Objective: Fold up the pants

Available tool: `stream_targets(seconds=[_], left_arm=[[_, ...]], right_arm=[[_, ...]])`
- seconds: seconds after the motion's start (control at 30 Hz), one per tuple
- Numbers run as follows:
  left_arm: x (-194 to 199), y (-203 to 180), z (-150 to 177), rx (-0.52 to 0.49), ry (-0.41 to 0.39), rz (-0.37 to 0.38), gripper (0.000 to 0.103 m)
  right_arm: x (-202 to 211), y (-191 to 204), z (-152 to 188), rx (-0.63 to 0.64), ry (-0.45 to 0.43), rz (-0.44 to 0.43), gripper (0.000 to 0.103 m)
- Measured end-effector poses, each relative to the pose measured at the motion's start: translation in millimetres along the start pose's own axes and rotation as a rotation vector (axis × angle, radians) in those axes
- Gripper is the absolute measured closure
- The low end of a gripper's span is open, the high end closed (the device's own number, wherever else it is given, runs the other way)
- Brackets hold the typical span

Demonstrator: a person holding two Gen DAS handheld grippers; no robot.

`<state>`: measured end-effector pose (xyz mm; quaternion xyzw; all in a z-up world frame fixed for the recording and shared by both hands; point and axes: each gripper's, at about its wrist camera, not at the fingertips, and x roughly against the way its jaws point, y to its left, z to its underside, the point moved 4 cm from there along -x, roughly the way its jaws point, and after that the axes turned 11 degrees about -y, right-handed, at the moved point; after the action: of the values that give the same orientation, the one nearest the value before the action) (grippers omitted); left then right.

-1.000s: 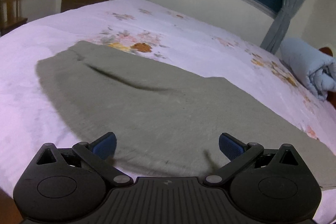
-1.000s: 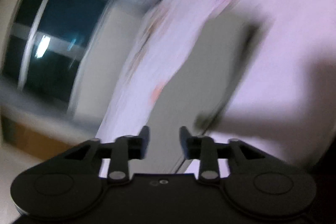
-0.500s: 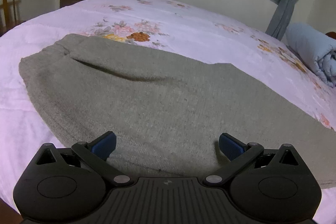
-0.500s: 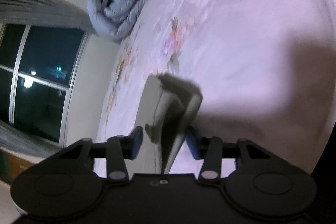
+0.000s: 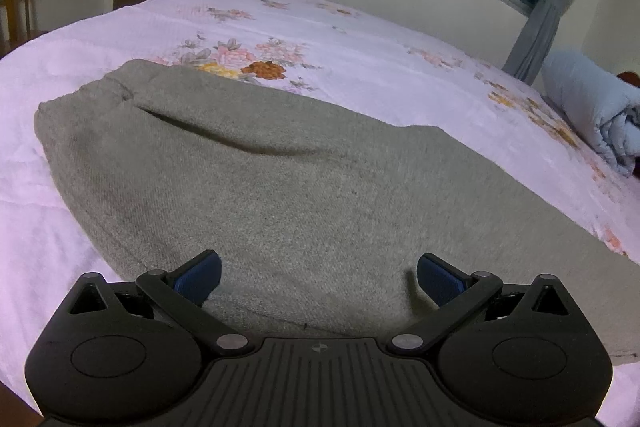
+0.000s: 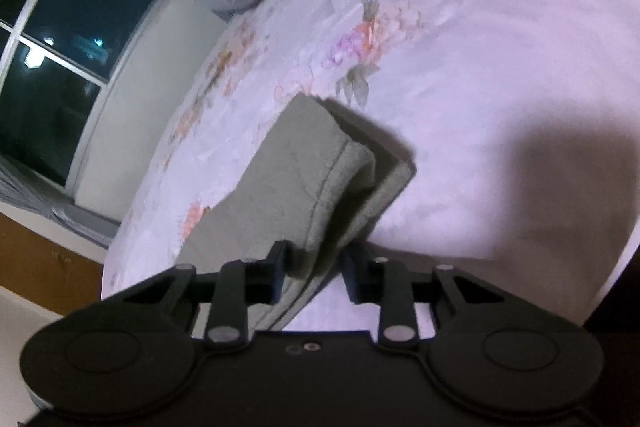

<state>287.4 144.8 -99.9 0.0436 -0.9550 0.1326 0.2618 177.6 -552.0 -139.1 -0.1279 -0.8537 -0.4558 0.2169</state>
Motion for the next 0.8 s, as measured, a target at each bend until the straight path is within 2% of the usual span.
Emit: stream_targets(seconds=[0.03,0.1,0.2,0.27,0.3,0.33,0.4,0.47,0.53,0.6,0.63,0.67,0.73,0.77,0.8], left_arm=[[0.8,1.0,0.6,0.002,-0.002,0.007,0.0],[0.9,1.4,1.3,0.003,-0.005,0.012,0.0],[-2.2,-0.7,0.7,0.003,-0.002,-0.002,0.0],[-3.0,-1.5,0.8,0.002,-0.001,-0.007,0.0],[-3.2,-1.4,0.9,0.0,0.001,-0.005,0.0],[-3.5,-0.9,1.1,-0.001,0.002,-0.002,0.0],[-3.6,0.1,1.2,-0.001,0.003,0.003,0.0],[-3.5,0.4,1.1,-0.001,0.003,0.007,0.0],[-3.7,0.7,1.2,0.002,0.002,0.008,0.0],[-4.1,0.8,1.4,0.0,0.002,0.006,0.0],[-4.1,1.1,1.2,0.001,0.002,0.007,0.0],[-4.5,1.2,1.2,0.0,0.002,0.007,0.0],[-4.2,1.2,1.3,0.005,0.002,0.009,0.0],[-4.0,1.4,1.5,0.008,0.001,0.011,0.0],[-4.1,1.7,1.5,0.01,0.001,0.014,0.0]], right_arm=[[12.7,1.4,-3.7,-0.001,-0.032,-0.006,0.074],[32.5,1.8,-10.5,-0.035,-0.092,-0.073,0.073],[29.7,-12.0,-17.6,-0.169,-0.081,-0.083,0.073],[23.3,-17.3,-18.6,-0.215,-0.083,-0.083,0.075],[20.2,-17.5,-18.2,-0.225,-0.083,-0.1,0.083],[17.0,-15.7,-17.5,-0.216,-0.083,-0.091,0.102],[16.3,1.9,-20.7,-0.145,-0.1,-0.107,0.103],[25.0,43.8,-31.3,-0.032,-0.157,-0.206,0.103],[47.6,83.9,-43.2,0.025,-0.246,-0.368,0.103],[61.5,97.5,-43.5,0.055,-0.296,-0.446,0.103],[57.8,89.4,-40.6,0.05,-0.285,-0.42,0.103],[46.2,72.1,-36.1,0.023,-0.251,-0.355,0.103],[11.8,13.4,-20.3,-0.122,-0.131,-0.158,0.103],[1.5,-8.3,-12.4,-0.171,-0.087,-0.117,0.103],[-1.4,-23.2,-6.2,-0.192,-0.082,-0.089,0.103]])
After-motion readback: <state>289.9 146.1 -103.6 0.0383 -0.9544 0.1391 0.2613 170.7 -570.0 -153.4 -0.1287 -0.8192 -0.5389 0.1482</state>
